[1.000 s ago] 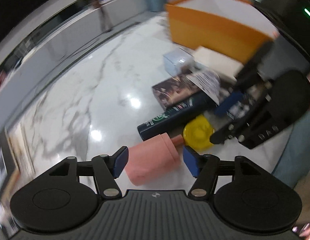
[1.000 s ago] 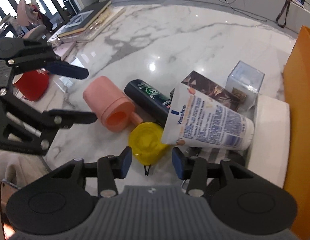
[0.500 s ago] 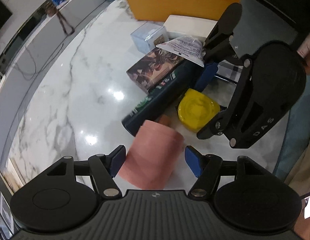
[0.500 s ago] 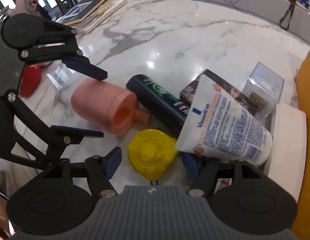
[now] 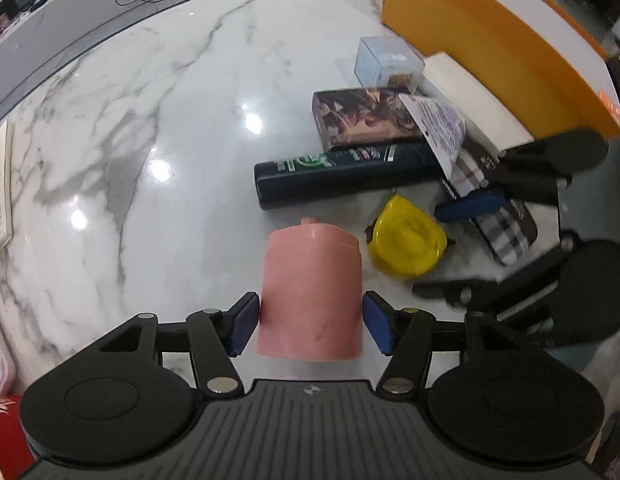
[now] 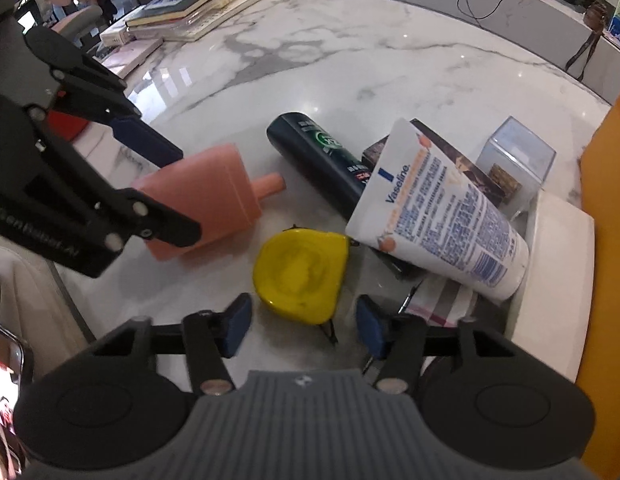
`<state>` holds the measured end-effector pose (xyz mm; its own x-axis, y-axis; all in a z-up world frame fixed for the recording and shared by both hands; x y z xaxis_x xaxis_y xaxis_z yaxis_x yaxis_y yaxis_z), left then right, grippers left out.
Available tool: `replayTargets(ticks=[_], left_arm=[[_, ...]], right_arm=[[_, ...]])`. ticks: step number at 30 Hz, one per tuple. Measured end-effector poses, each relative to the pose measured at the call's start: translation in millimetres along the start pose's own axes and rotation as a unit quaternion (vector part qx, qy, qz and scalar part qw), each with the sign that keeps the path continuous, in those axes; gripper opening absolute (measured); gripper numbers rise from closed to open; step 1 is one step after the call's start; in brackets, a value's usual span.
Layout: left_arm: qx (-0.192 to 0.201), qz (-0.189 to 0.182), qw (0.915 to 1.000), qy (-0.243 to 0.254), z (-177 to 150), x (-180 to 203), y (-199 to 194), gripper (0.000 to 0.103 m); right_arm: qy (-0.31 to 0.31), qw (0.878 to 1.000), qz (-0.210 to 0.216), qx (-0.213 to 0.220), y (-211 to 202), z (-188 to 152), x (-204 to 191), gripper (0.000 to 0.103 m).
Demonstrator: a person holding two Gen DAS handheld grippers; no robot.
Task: Organize rigid objects
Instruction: 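Grasp the pink cup with the left tool while the right tool grasps the yellow tape measure, then carry the pink cup and yellow tape measure into the orange shoebox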
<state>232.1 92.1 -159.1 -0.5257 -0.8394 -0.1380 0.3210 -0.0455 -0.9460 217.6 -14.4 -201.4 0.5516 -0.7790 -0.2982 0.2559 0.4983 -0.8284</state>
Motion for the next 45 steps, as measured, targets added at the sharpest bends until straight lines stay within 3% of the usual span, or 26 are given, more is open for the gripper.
replayTargets(ticks=[2,11,17,22,29,36,45], left_arm=[[-0.002,-0.002,1.0000,-0.007,1,0,3,0.076],[-0.019,-0.030,0.9988,-0.034,12,1,18,0.076],[-0.028,-0.030,0.9971,-0.064,15,0,22,0.063],[-0.030,-0.014,0.9963,-0.080,14,1,21,0.062],[-0.003,-0.008,0.9949,-0.100,8,3,-5,0.061],[0.043,0.002,0.9933,-0.107,10,16,-48,0.061],[0.148,-0.003,0.9863,-0.072,61,70,-130,0.061]], right_arm=[[0.002,1.000,0.001,0.010,-1,1,-1,0.061],[-0.008,1.000,-0.005,0.029,8,13,-6,0.060],[-0.013,0.999,-0.012,0.036,9,14,-4,0.054],[-0.015,0.999,-0.009,0.034,7,12,-4,0.053],[-0.010,0.999,0.008,0.041,-13,6,-7,0.052],[-0.009,0.997,0.014,0.080,-58,1,-13,0.052],[-0.015,0.988,-0.011,0.156,-160,-7,5,0.052]])
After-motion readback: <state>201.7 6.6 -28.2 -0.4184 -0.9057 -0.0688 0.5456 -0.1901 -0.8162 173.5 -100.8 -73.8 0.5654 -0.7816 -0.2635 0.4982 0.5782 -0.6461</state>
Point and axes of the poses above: each gripper's, at about its wrist camera, not at the fingertips, and y roughly the way its jaws point, x to its right, z to its top, the point moved 7 cm from there along y, roughly the way its jaws point, and after that the axes turned 10 degrees about z, right-handed, at the moved point
